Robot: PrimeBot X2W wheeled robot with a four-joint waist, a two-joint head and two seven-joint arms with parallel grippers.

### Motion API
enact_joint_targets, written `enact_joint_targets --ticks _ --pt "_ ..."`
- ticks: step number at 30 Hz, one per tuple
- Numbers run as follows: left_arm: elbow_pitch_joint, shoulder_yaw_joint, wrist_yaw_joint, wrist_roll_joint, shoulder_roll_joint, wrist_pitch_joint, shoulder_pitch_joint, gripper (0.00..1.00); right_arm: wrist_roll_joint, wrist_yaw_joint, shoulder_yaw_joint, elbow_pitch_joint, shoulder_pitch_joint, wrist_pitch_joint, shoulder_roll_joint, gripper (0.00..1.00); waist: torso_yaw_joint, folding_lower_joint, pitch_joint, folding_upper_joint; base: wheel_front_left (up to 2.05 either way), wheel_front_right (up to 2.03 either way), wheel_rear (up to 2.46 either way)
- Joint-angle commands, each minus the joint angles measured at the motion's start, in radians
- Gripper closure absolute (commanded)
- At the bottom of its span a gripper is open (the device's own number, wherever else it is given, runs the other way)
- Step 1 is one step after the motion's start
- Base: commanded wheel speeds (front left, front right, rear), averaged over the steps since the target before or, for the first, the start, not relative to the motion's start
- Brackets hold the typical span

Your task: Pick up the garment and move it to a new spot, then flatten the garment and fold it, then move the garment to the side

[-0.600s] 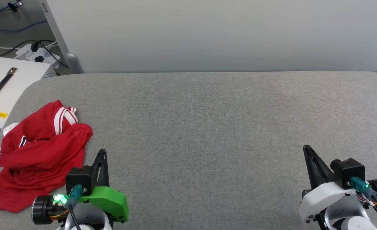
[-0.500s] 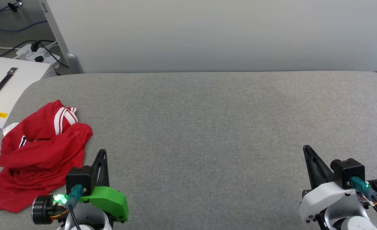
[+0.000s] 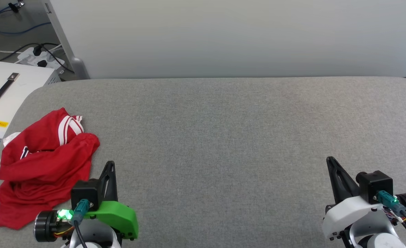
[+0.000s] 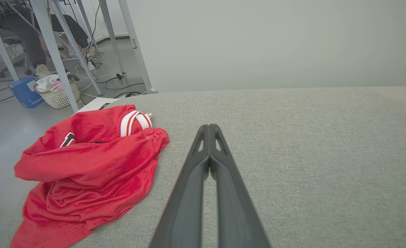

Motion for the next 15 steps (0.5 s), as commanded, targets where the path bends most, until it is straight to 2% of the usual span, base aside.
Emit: enact_joint_targets --ticks 1,15 --pt "-0.002 0.001 0.002 0.01 -0.005 -0.001 -0.017 1.0 -0.009 -0.001 0.001 0.002 -0.016 0.003 0.0 1.0 0.0 0.0 0.0 -0.0001 0.0 0.0 0.0" --pt "-0.002 0.001 0.002 0.01 -0.005 -0.001 -0.017 1.0 -0.009 -0.001 0.001 0.002 -0.016 0.003 0.0 1.0 0.0 0.0 0.0 -0.0001 0.0 0.0 0.0"
